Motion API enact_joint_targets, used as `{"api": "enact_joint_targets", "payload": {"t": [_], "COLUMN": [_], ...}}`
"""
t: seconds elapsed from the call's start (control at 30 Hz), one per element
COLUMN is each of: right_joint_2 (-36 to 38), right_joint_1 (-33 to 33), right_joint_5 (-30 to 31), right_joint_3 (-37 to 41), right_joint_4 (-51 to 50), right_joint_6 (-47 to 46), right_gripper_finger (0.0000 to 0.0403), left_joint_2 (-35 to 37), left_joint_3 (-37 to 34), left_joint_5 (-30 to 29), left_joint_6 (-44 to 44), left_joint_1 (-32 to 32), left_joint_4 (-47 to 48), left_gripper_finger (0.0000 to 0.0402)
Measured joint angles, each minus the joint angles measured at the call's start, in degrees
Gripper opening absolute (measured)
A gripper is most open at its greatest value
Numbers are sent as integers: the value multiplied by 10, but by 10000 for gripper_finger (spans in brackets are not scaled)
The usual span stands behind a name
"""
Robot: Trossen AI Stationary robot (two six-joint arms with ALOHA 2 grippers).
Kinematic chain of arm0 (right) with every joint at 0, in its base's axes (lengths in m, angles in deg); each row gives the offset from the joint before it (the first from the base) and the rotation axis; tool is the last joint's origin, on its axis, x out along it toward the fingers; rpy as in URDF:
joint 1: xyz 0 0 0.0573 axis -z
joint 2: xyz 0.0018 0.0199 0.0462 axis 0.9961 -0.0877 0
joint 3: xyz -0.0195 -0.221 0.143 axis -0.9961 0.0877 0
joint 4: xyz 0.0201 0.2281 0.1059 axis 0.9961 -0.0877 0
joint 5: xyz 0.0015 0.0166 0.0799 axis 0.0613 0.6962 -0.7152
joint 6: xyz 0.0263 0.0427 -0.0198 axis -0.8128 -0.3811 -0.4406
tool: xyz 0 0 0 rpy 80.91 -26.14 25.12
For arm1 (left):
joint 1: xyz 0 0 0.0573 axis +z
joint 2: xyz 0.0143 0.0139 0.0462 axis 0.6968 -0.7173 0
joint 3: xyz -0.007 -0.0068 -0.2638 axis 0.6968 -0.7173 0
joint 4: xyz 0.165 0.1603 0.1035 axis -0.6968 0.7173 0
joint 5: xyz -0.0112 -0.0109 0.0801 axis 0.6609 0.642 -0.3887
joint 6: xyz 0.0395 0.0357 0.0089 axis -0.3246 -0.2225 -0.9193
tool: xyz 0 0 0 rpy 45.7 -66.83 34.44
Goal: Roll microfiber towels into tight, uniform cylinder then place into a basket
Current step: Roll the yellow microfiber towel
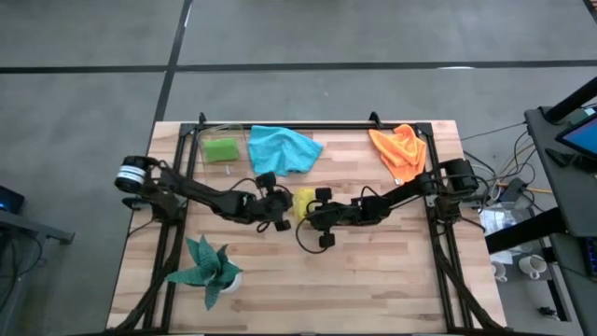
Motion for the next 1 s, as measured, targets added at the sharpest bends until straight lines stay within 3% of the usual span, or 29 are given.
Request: {"api": "enact_joint_targets", "payload": {"t": [0.1, 0.2, 0.27, 0.5, 1.0], "right_joint_2": [0, 0, 0, 0, 0], "right_joint_1": [0, 0, 0, 0, 0], "right_joint_5": [0, 0, 0, 0, 2], "right_joint_3": [0, 0, -1, -1, 0], "right_joint_4": [-1, -3, -5, -5, -5], "right_joint_6": [-1, -3, -5, -5, -4], "right_gripper_finger": [9, 9, 9, 9, 9], "left_joint_2": [12, 5, -15, -91, -99], "left_joint_3": [-21, -26, -25, -24, -30], "left_joint_5": [40, 207, 263, 261, 239], "left_joint_6": [-69, -88, -79, -77, -46], "left_joint_1": [11, 36, 52, 87, 85], "left_joint_4": [-98, -160, -196, -304, -219], "left_gripper_finger": [0, 0, 0, 0, 0]}}
